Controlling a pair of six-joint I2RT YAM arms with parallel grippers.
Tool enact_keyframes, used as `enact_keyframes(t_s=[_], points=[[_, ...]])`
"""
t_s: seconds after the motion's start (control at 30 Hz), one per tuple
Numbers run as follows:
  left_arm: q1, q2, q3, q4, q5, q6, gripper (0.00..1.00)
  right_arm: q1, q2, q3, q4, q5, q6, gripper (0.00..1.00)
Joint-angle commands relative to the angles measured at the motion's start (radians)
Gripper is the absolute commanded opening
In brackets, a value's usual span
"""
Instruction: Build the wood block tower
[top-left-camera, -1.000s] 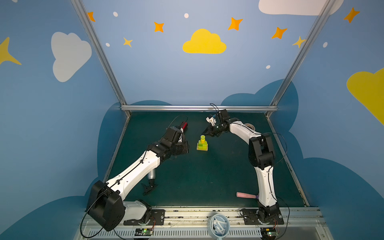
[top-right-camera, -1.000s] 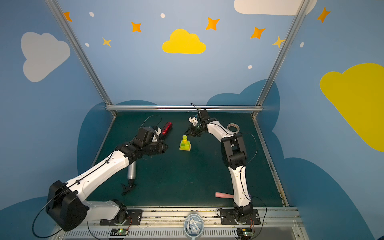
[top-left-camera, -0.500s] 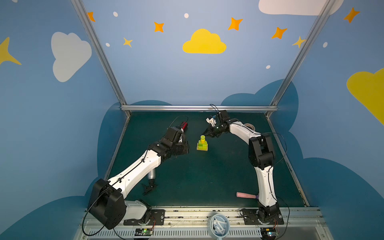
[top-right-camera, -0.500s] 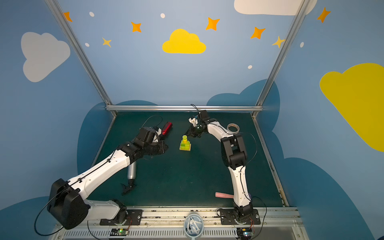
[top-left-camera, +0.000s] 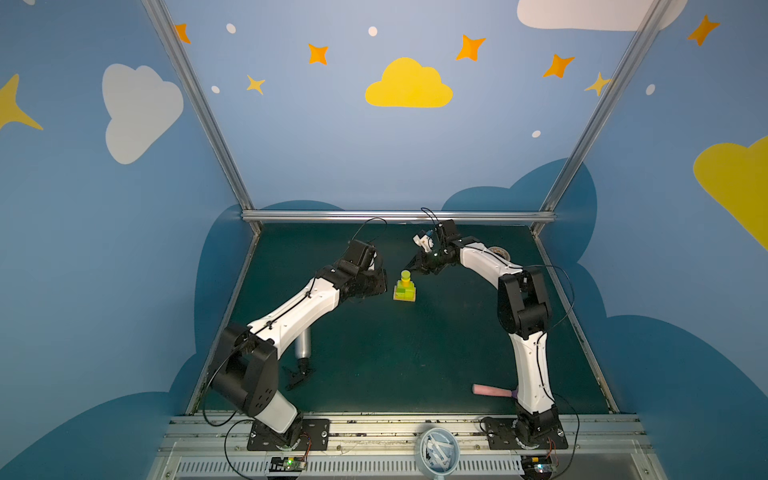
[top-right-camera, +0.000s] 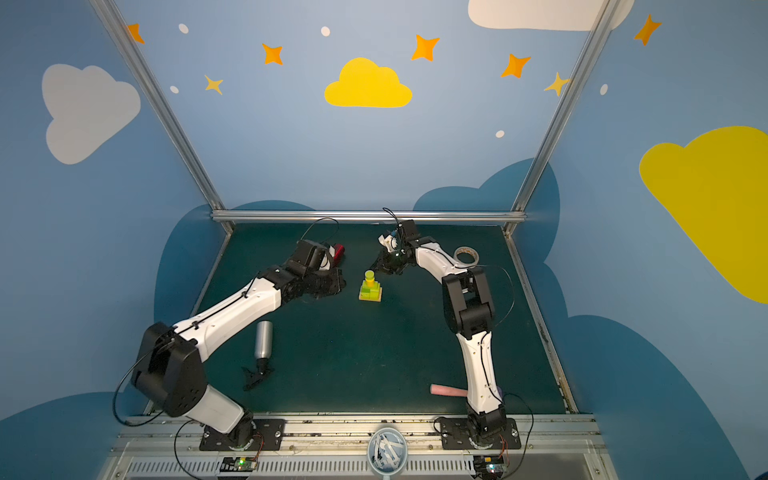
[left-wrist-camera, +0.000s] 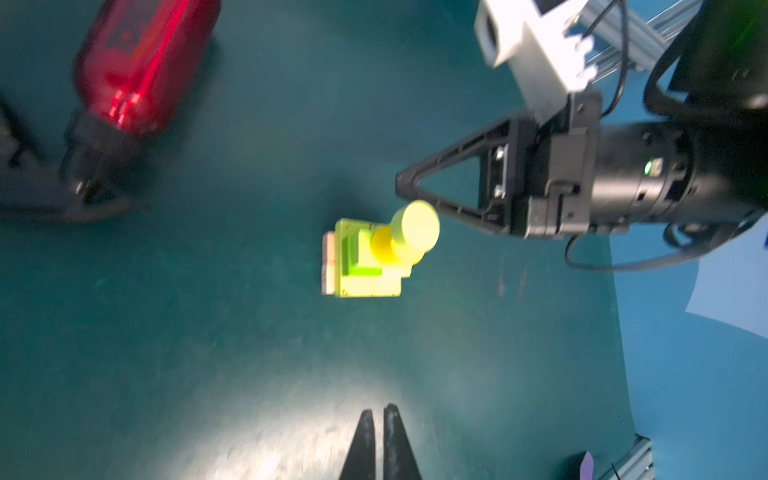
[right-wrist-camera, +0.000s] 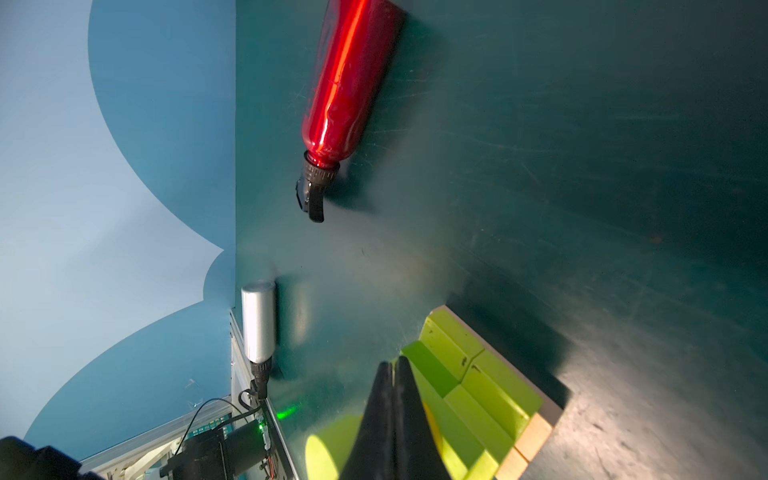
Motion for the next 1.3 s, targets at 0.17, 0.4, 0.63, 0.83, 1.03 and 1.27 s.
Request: enact_keyframes(t_s=[0.17, 0.4, 0.63, 0.83, 1.03, 1.27], points=[[0.024, 0.137, 0.114, 0.008, 0.039, 0.023, 0.08, -0.01, -0.056, -0.018, 0.016, -0.006, 0.005, 0.0], [0.037, 0.241, 0.199, 0.015, 0.046, 0.026, 0.07, -0.01, -0.068, -0.041, 0.047, -0.016, 0.017, 0.0], [0.055, 0.302, 0.25, 0.034, 0.047, 0.008, 0.07, -0.012, -0.071, -0.047, 0.055, -0.017, 0.02, 0.0], [0.056, 0.369, 0.309, 0.033, 0.091, -0.002, 0.07, -0.012, -0.078, -0.051, 0.053, -0.02, 0.017, 0.0], [0.057, 0.421, 0.341, 0.037, 0.116, -0.008, 0.07, -0.015, -0.088, -0.056, 0.038, -0.006, 0.003, 0.0], [0.057, 0.438, 0.349, 0.059, 0.133, -0.015, 0.07, -0.014, -0.096, -0.06, 0.038, -0.006, 0.001, 0.0]])
